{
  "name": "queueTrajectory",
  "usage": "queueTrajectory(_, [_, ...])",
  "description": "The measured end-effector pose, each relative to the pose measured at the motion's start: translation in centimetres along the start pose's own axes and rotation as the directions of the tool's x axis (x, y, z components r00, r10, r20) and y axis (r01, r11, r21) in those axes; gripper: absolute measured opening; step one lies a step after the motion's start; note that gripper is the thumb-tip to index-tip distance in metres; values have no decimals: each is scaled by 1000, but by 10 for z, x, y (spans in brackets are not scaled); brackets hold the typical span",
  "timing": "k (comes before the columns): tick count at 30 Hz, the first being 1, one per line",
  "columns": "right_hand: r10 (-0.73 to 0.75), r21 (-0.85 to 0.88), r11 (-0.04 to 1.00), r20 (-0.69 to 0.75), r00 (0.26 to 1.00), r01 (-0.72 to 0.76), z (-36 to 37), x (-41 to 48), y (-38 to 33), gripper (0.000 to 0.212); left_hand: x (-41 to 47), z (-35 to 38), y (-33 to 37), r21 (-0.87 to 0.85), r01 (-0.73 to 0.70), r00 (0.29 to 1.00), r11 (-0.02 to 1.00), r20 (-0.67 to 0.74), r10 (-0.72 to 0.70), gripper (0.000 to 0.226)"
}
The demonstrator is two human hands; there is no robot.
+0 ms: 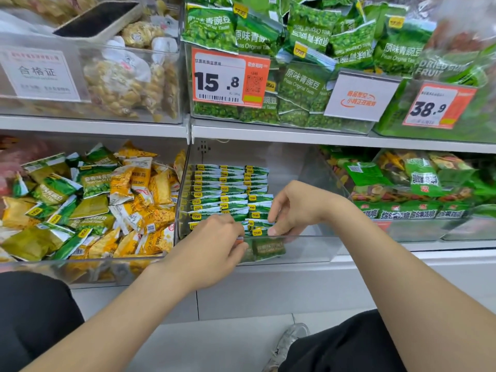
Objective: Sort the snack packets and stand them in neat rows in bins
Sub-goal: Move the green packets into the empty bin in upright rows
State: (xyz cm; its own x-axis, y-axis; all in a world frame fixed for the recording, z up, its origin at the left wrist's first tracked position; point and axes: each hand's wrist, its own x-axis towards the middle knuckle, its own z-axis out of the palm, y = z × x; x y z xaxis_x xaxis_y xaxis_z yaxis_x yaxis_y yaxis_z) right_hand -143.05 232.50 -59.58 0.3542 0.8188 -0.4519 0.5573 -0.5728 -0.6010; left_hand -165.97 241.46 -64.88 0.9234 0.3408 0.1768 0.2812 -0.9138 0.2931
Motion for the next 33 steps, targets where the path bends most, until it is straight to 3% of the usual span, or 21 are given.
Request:
queueTrajectory(3, [14, -78, 997, 21, 1000, -12, 7, 1, 4, 17, 1, 2, -1, 3, -6, 1000, 1000, 0, 6, 26])
queueTrajectory(6, [64, -204, 977, 26, 998, -57, 19, 3, -6, 16, 1, 2, -1, -10, 4, 1000, 1000, -2, -4, 25])
queueTrajectory(10, [226, -297, 928, -32, 974, -225, 16, -1, -21, 85, -2, 5, -4, -16, 5, 1000, 1000, -28, -5, 26])
queueTrajectory(12, [286, -219, 934, -10, 958, -282, 16, 0, -20, 91, -2, 7, -5, -8, 2, 999, 1000, -39, -3, 29])
queueTrajectory(15, [289, -89, 955, 64, 955, -283, 27, 8, -24, 75, 0, 9, -4, -9, -5, 999, 1000, -47, 5, 33])
queueTrajectory(19, [293, -13, 956, 58, 954, -293, 38, 14, -28, 87, 2, 9, -5, -15, -10, 999, 1000, -43, 9, 40])
queueTrajectory(22, [266, 173, 940, 164, 950, -293, 29, 12, -19, 119, 1, 8, -4, -21, -4, 999, 1000, -37, 4, 41])
queueTrajectory(24, [254, 224, 932, 162, 954, -286, 17, 9, -17, 138, 2, 8, -3, -26, -2, 999, 1000, -39, 1, 41])
queueTrajectory(27, [201, 382, 906, -10, 980, -182, 8, 7, -21, 123, 3, 7, -3, -32, 7, 999, 999, -39, -9, 41])
queueTrajectory(29, [222, 444, 882, -100, 970, -157, 13, 16, -21, 101, 3, 6, -3, -29, 6, 999, 1000, -36, -7, 41])
queueTrajectory(31, [290, 414, 887, -147, 946, -207, 23, 30, -25, 70, 2, 6, -4, -24, -4, 1000, 1000, -26, 4, 42])
queueTrajectory(33, [344, 375, 887, -150, 927, -269, 31, 42, -34, 51, 2, 7, -5, -23, -16, 1000, 1000, -24, 16, 41])
